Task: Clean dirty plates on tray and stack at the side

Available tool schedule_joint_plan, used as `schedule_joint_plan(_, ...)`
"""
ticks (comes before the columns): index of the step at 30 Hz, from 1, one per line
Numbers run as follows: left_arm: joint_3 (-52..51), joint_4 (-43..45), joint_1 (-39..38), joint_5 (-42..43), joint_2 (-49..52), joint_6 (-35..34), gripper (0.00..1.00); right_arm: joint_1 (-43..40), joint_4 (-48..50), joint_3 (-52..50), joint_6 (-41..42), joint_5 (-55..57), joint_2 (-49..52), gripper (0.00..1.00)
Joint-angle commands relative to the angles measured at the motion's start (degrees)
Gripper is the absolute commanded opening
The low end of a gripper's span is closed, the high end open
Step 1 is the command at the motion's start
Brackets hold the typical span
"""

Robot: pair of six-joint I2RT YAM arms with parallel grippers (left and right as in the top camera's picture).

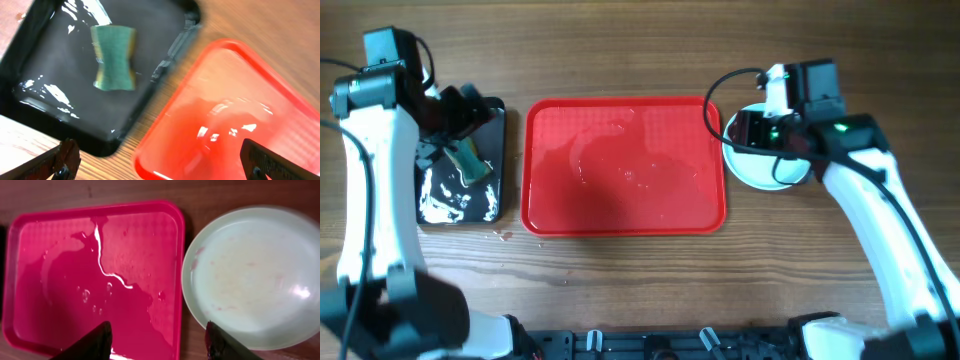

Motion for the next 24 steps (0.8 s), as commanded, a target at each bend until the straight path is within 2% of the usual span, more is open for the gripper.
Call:
schedule_joint_plan(1, 0.68, -0.52, -4.90, 1.81, -3.65, 0.39, 1.00, -0.09, -4.42, 5.92, -0.72, 9.73, -10.16, 0.63)
schedule_joint_plan(5, 0.68, -0.52, -7.48, 1.81, -3.52, 0.39, 1.00, -0.09, -5.97, 7.32, -0.79, 15.52, -22.23, 0.73)
schedule_joint_plan(12, 0.68, -0.52, -7.63, 1.81, -3.50, 0.39, 1.00, -0.09, -9.62, 7.32, -0.57, 18.69, -39.23, 0.88)
schedule_joint_plan(14, 0.68, -0.52, -7.63, 1.81, -3.50, 0.39, 1.00, -0.09, -11.91, 7.32, -0.35, 18.21, -42.14, 1.00)
schedule_joint_plan(18, 0.68, -0.52, -7.63, 1.81, -3.50, 0.39, 1.00, -0.09, -13.88, 7.19, 6.84, 18.23, -42.91, 1.00)
schedule_joint_plan(21, 0.68, -0.52, -7.63, 1.81, -3.50, 0.39, 1.00, -0.09, -16.70, 7.17, 6.82, 18.78, -42.77, 1.00)
schedule_joint_plan(24, 0.68, -0.52, -7.63, 1.81, -3.50, 0.39, 1.00, -0.09, -14.73, 6.08, 6.82, 22.01, -42.80, 1.00)
